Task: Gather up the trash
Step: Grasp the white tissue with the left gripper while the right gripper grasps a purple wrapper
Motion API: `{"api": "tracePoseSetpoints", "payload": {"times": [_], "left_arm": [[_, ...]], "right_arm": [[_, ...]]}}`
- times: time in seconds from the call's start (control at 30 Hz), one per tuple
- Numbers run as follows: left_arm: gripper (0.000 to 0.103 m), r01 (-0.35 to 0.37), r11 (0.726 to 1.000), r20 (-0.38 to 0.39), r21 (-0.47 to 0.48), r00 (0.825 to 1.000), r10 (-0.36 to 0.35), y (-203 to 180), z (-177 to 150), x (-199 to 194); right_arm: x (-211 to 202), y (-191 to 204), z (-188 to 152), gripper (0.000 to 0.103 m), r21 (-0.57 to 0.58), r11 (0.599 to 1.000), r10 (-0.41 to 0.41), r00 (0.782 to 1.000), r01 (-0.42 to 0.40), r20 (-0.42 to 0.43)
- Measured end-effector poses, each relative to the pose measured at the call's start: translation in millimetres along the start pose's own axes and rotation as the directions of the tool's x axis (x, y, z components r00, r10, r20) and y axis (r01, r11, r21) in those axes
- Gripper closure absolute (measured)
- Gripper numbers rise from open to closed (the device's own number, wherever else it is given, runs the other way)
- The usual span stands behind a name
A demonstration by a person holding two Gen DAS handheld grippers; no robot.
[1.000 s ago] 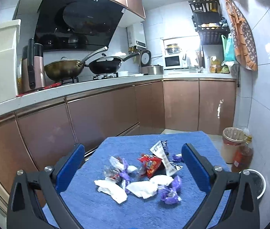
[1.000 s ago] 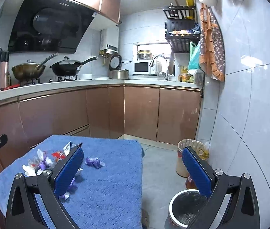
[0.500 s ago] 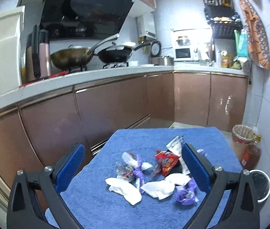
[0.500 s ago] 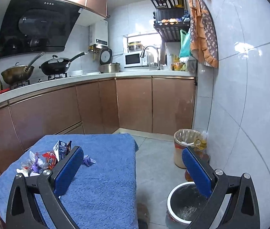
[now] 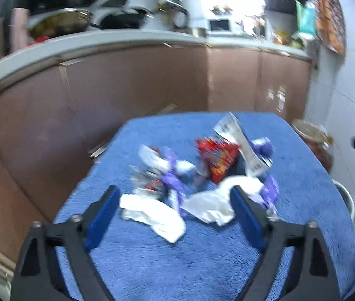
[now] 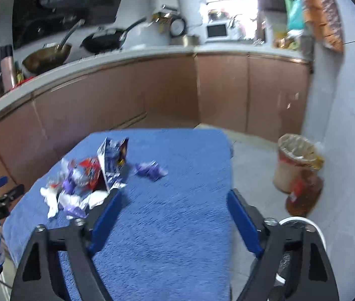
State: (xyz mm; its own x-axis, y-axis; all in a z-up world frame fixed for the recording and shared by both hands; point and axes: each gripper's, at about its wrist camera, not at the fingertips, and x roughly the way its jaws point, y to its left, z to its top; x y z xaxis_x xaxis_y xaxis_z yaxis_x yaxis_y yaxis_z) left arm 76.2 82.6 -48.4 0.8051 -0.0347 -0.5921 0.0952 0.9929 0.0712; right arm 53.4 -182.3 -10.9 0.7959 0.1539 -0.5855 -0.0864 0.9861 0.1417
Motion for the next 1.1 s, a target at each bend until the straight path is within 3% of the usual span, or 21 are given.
{"api": "tracePoseSetpoints", "payload": {"times": [0.1,0.23,0.37,0.53,0.67,0.9,1.0,1.07,1.1], "left_arm": [[0.025,0.098,0.994,-0.035,0.057,0.995,-0.096,-6,3,18],[0.025,0.195,0.971,-0.067,0.138,0.980,-0.188,-19,7,41],[0.027,0.246,0.950,-0.111,0.191,0.967,-0.228,-24,12,63],[0.028,0.304,0.933,-0.173,0.194,0.946,-0.273,-24,15,92],[0.046,0.370,0.916,-0.231,0.155,0.915,-0.330,-22,1,107],[0.058,0.424,0.899,-0.289,0.112,0.879,-0.379,-23,-6,123],[0.074,0.450,0.890,-0.303,0.070,0.860,-0.411,-21,-6,130],[0.085,0.456,0.888,-0.309,0.052,0.853,-0.420,-20,-5,131],[0.087,0.451,0.891,-0.307,0.054,0.856,-0.415,-21,-7,130]], "right_arm": [[25,5,4,0.036,-0.007,0.999,0.048,0.997,-0.048,-0.054],[55,10,13,0.039,-0.030,0.997,0.066,0.994,-0.069,-0.091],[83,15,16,0.039,-0.034,0.994,0.094,0.987,-0.099,-0.128],[111,16,22,0.039,-0.039,0.992,0.113,0.980,-0.121,-0.163],[144,15,33,0.039,-0.060,0.990,0.117,0.975,-0.130,-0.188],[203,19,45,0.039,-0.090,0.986,0.119,0.969,-0.142,-0.218],[225,21,44,0.039,-0.096,0.983,0.127,0.962,-0.154,-0.242],[238,25,41,0.043,-0.100,0.982,0.130,0.956,-0.161,-0.264],[243,24,39,0.051,-0.091,0.981,0.141,0.950,-0.172,-0.280]]}}
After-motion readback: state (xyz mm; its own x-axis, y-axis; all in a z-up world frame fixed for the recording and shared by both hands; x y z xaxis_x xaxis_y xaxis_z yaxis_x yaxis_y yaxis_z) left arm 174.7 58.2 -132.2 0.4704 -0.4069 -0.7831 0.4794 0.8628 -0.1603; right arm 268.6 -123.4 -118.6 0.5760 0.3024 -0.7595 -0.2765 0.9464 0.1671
